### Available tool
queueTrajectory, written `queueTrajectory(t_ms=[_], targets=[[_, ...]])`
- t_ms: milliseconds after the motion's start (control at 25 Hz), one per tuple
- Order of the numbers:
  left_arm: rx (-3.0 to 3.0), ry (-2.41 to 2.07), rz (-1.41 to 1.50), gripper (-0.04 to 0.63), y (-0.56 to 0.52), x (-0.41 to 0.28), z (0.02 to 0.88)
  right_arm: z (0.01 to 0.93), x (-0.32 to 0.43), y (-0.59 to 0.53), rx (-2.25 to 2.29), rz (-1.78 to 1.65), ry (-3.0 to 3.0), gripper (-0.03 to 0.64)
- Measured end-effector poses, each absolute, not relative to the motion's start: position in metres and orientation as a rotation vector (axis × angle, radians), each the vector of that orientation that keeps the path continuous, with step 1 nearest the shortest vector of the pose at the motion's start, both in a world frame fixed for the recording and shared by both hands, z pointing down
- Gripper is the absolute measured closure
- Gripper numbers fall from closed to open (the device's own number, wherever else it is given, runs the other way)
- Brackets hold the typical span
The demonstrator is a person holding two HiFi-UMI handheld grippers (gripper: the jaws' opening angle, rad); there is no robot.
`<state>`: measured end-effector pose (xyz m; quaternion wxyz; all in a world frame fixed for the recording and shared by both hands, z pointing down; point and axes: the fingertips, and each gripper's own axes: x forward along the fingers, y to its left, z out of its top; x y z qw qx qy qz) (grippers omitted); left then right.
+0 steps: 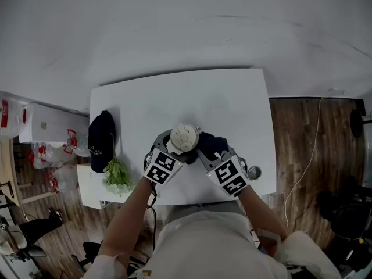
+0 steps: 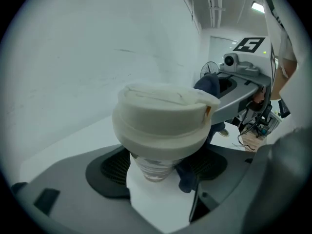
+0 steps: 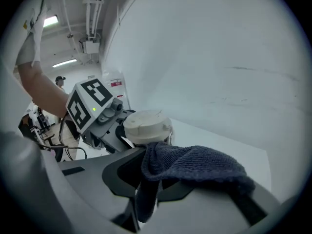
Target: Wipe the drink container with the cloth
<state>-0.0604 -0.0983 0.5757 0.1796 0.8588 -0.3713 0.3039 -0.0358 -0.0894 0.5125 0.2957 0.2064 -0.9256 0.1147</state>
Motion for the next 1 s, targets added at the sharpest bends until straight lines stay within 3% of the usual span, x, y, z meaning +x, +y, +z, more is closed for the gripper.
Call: queueTrajectory(t_ms=[560,1000], targets=[[2.402,-1.042,0.95,0.213,-0.101,-0.06,0.568,0.638,-0.043,-0.098,0.209,0.009,-2.224,0.538],[2.401,-1.049,0.971,0.213,-0.1,-0.06,0.573,0.515,-0.034,-0.1,0.1,-0.283,-2.319,0.529]])
